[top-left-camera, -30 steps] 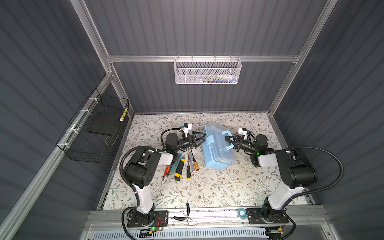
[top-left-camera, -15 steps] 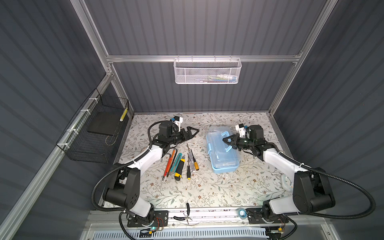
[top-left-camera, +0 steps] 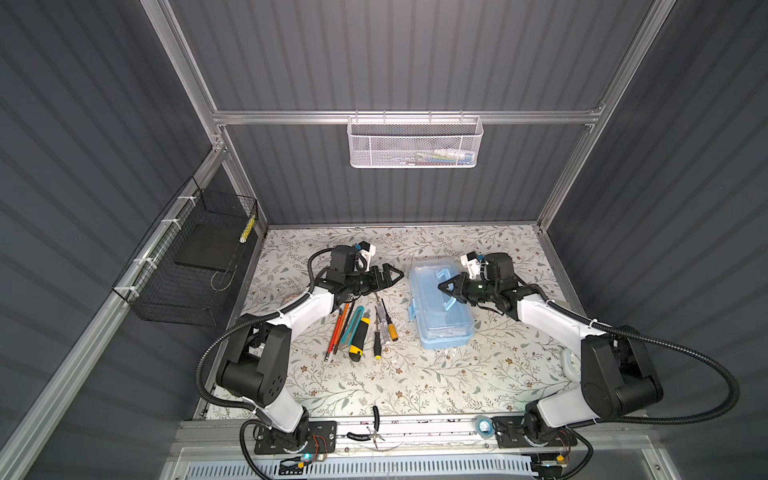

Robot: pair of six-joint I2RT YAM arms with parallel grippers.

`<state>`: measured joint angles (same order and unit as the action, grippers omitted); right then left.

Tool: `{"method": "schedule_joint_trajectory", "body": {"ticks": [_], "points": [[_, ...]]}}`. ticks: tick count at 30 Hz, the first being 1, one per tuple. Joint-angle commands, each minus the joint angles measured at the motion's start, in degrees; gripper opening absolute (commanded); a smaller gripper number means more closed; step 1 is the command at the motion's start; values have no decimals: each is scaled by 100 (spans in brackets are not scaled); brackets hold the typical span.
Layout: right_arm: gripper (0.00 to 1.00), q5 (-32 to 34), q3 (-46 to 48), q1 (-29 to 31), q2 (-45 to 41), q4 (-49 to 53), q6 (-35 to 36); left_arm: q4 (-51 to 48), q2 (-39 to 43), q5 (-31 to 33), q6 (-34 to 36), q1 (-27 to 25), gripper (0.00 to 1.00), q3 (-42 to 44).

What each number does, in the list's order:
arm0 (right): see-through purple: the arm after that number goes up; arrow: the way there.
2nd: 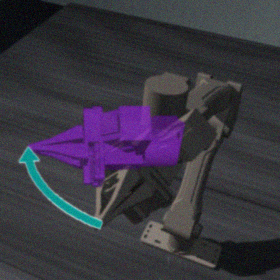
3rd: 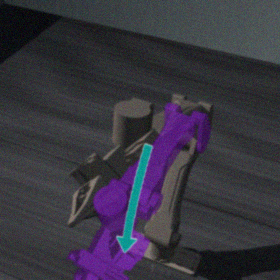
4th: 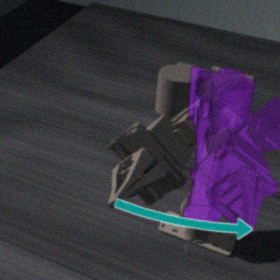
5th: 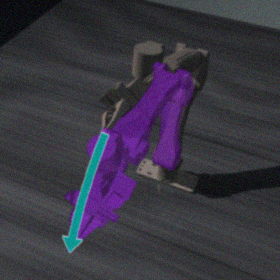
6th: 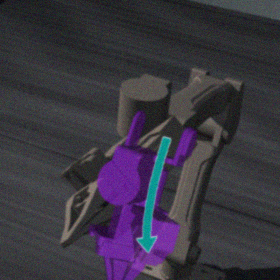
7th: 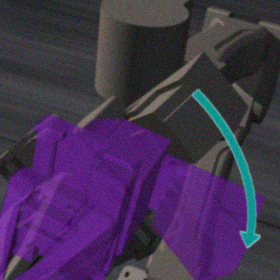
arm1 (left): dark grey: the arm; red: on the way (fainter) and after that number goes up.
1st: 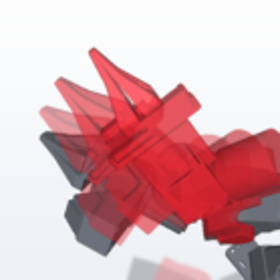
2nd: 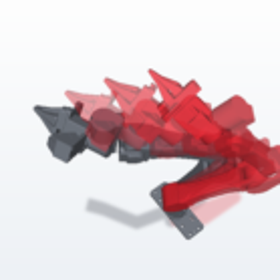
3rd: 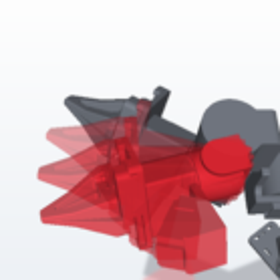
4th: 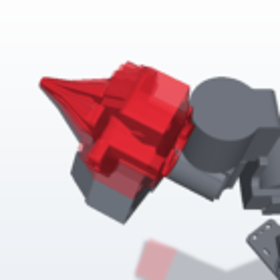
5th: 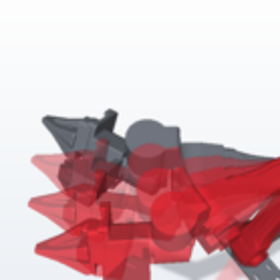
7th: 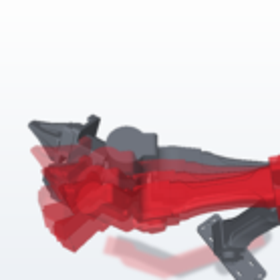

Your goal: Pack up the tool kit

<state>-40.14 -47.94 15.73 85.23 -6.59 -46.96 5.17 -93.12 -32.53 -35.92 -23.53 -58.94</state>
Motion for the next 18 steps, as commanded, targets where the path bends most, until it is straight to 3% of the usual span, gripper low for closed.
{"method": "schedule_joint_trajectory", "body": {"ticks": [1,6,18], "points": [[0,-1198,211,-226,68,-1435,-1147,-16,-38,-69,129,-127,100,-256],[0,-1864,487,-445,206,-2993,-2204,-7,-250,-69,107,-283,100,-524],[0,-2313,453,-509,256,-3009,-2171,322,-1032,-298,-209,-580,100,-1380]]}}
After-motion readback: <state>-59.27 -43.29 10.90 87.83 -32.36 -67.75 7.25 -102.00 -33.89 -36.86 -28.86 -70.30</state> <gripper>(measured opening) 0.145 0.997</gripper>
